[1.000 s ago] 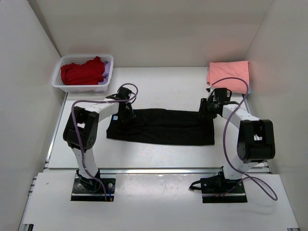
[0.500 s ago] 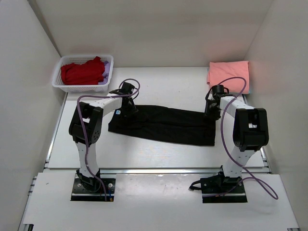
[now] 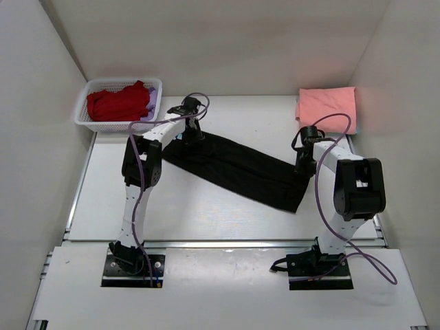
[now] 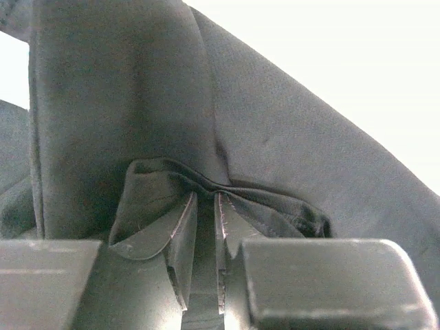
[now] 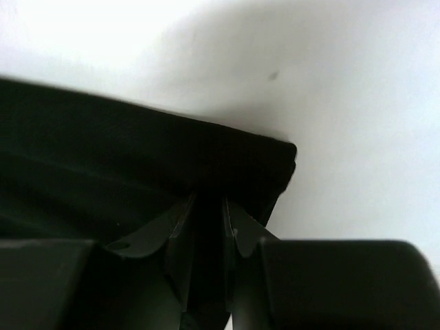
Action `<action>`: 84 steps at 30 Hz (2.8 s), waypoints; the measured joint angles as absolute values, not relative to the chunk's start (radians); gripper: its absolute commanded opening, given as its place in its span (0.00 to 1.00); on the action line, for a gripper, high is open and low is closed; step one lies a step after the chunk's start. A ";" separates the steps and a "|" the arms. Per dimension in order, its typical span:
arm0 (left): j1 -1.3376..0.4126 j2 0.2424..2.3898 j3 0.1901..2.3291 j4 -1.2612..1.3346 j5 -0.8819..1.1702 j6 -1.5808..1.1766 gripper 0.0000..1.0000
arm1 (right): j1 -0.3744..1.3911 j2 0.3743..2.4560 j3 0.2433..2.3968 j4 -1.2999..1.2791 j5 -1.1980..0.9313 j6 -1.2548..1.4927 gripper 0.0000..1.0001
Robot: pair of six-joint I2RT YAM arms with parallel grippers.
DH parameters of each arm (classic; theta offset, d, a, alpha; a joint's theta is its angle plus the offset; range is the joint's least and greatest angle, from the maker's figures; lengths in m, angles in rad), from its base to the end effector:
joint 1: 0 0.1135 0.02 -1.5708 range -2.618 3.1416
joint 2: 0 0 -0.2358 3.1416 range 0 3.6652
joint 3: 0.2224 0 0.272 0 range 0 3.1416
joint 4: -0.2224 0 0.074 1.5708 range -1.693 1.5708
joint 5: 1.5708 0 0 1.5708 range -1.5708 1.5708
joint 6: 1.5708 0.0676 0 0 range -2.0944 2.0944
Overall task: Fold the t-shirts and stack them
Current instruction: Rotate the tshirt 90 degrees
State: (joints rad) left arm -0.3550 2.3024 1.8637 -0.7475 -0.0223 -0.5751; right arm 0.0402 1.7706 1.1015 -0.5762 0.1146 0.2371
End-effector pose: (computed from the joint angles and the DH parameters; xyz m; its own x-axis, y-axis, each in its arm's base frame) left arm 0.4659 -0.1711 0.0993 -0.9141 -0.2411 -0.3261 -0.1877 0.9643 -0.1867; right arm 0.3573 0.0066 0.0934 -0.9210 0.1965 -0.3363 0.2191 0.9752 -0.0302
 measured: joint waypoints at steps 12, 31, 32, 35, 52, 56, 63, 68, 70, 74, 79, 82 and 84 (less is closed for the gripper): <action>-0.357 2.702 2.579 -0.950 0.010 -0.443 0.31 | 0.391 1.574 0.876 -0.593 0.080 0.383 0.16; -0.414 2.700 2.553 -0.703 0.334 -0.434 0.36 | 0.771 1.524 0.758 -0.308 -0.113 0.674 0.17; -0.416 2.704 2.566 -0.711 0.330 -0.430 0.36 | 0.783 1.530 0.766 -0.310 -0.110 0.677 0.16; -0.424 2.708 2.601 -0.750 0.276 -0.405 0.37 | 0.803 1.536 0.773 -0.312 -0.106 0.680 0.18; -0.374 2.457 2.298 -0.786 -0.085 -0.399 0.36 | 0.818 1.501 0.741 -0.299 -0.124 0.591 0.20; -0.412 2.672 2.526 -0.898 -0.118 -0.409 0.36 | 0.833 1.439 0.684 -0.288 -0.115 0.595 0.20; -0.444 2.683 2.532 -0.905 -0.096 -0.435 0.35 | 0.828 1.351 0.601 -0.264 -0.110 0.604 0.21; -0.443 2.703 2.565 -0.892 -0.007 -0.450 0.35 | 0.830 1.345 0.589 -0.241 -0.120 0.603 0.21; -0.444 2.720 2.589 -0.877 0.040 -0.464 0.35 | 0.838 1.348 0.587 -0.228 -0.126 0.607 0.22; -0.443 2.728 2.582 -0.825 0.129 -0.482 0.35 | 0.875 1.365 0.581 -0.177 -0.145 0.633 0.22; -0.445 2.749 2.609 -0.788 0.190 -0.467 0.36 | 0.922 1.399 0.588 -0.117 -0.156 0.655 0.26; -0.443 2.749 2.627 -0.767 0.212 -0.457 0.31 | 0.928 1.402 0.611 -0.148 -0.141 0.651 0.33; -0.438 2.728 2.611 -0.732 0.233 -0.456 0.30 | 0.922 1.398 0.644 -0.216 -0.115 0.633 0.44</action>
State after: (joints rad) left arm -0.4377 2.7281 2.6114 -0.7322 0.2329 -0.4564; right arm 0.9222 1.3983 0.6437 -0.2161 -0.1150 0.6334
